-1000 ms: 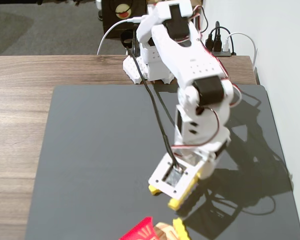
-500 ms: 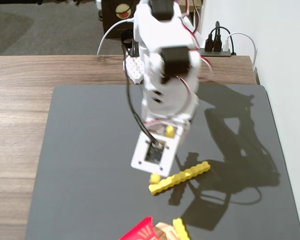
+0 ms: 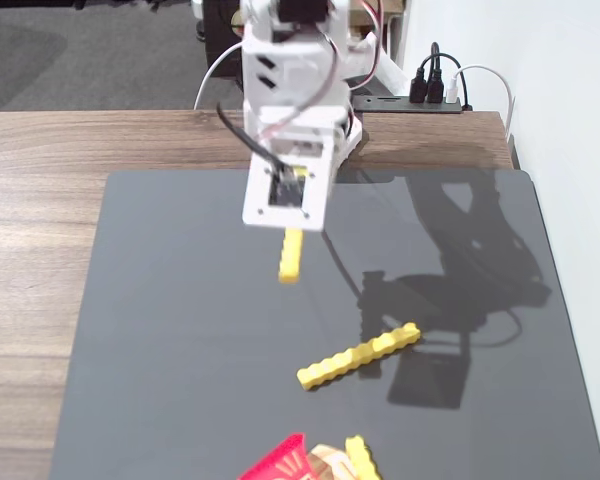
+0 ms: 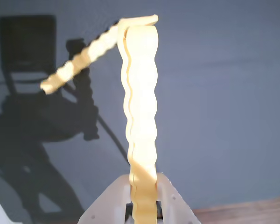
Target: Grab a fry
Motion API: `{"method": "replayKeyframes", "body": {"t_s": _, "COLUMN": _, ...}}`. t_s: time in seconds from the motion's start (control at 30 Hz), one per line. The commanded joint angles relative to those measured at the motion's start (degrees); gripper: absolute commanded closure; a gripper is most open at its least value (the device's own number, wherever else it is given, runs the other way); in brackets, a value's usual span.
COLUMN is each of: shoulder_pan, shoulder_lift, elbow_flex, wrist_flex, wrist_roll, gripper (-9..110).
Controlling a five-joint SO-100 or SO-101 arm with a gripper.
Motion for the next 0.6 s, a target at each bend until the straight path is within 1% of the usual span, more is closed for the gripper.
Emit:
{"method": "replayKeyframes", "body": {"t_s": 0.0, "shoulder_pan": 0.9, "shoulder_lift": 5.1, "elbow_flex": 0.3, "wrist_flex": 0.5, "wrist_roll": -1.2, "gripper": 101}}
{"method": "replayKeyframes", "body": {"t_s": 0.17, "shoulder_pan": 2.7, "shoulder_lift": 6.6, "elbow_flex": 0.9, "wrist_flex": 0.6, "wrist_roll": -2.5, "gripper": 101}}
{"method": "replayKeyframes", "body": {"t_s": 0.57, "shoulder_pan": 1.8, "shoulder_lift": 7.6, "elbow_flex": 3.2, "wrist_flex": 0.1, "wrist_roll": -2.1, "gripper": 101}}
